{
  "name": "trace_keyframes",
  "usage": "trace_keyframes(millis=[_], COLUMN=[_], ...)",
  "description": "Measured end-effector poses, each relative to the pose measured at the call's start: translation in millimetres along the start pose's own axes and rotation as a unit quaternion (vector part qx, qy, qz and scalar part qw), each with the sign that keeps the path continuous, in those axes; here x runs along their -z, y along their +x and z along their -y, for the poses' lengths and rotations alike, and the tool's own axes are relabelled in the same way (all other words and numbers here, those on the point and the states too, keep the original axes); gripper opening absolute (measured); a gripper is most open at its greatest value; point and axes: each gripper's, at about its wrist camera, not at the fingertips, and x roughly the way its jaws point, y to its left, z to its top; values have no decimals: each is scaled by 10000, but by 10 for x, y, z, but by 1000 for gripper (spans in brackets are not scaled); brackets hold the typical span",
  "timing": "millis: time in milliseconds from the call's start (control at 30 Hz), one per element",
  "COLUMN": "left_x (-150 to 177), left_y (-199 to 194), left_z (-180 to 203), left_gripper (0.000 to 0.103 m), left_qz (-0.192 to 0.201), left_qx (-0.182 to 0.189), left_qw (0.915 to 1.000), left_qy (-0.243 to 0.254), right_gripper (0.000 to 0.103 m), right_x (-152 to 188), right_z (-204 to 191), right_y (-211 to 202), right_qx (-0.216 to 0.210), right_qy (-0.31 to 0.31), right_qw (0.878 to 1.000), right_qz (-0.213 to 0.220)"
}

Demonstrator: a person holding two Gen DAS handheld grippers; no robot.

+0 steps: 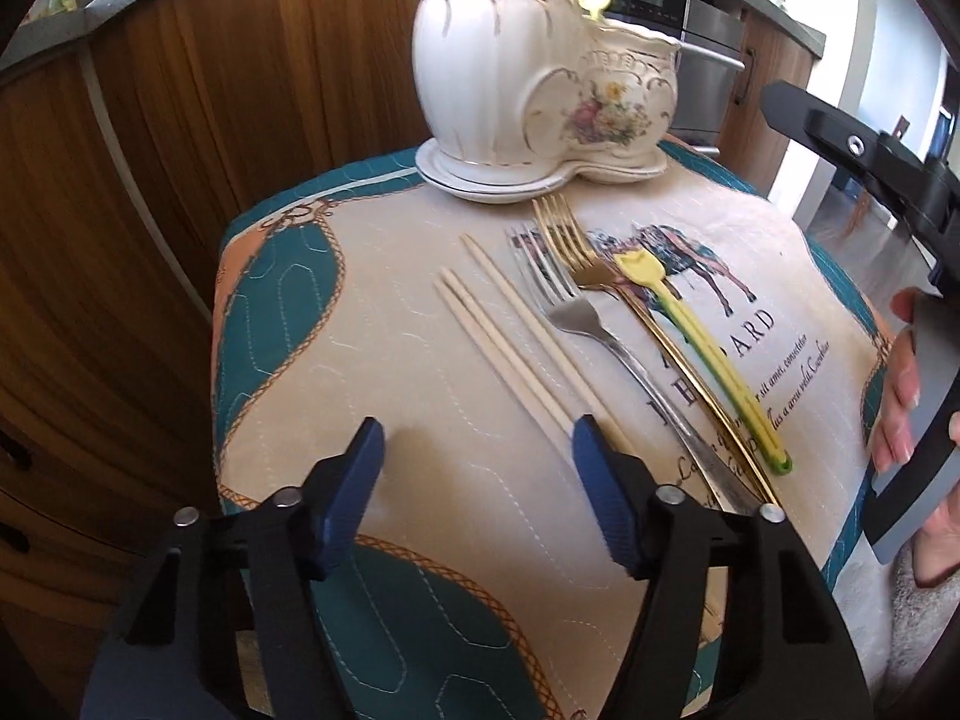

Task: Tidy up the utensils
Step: 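Withdraw both open tools from the holder back over the placemat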

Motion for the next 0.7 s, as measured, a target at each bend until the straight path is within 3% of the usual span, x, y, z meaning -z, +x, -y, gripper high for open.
trace_keyframes(millis=[133, 200, 467, 633, 700], left_x=[-21, -44, -159, -172, -174], left_y=[20, 27, 78, 105, 88], left_z=[13, 17, -6, -42, -63], left_gripper=[58, 44, 11, 9, 0], left_qz=[-5, -3, -42, 4, 70], left_qx=[95, 43, 61, 61, 85], left_qw=[10000, 10000, 10000, 9999, 9999], left_qy=[18, 24, 65, 97, 89], right_gripper=[98, 98, 98, 98, 98], right_x=[2, 4, 15, 18, 14], right_z=[5, 3, -11, -20, -7], right_y=[1, 0, 7, 18, 13], right_qx=[-18, -19, -39, -34, -27], right_qy=[-30, -22, -81, -111, -103], right_qw=[10000, 10000, 10000, 9999, 9999], right_qz=[-15, -12, -13, -48, -51])
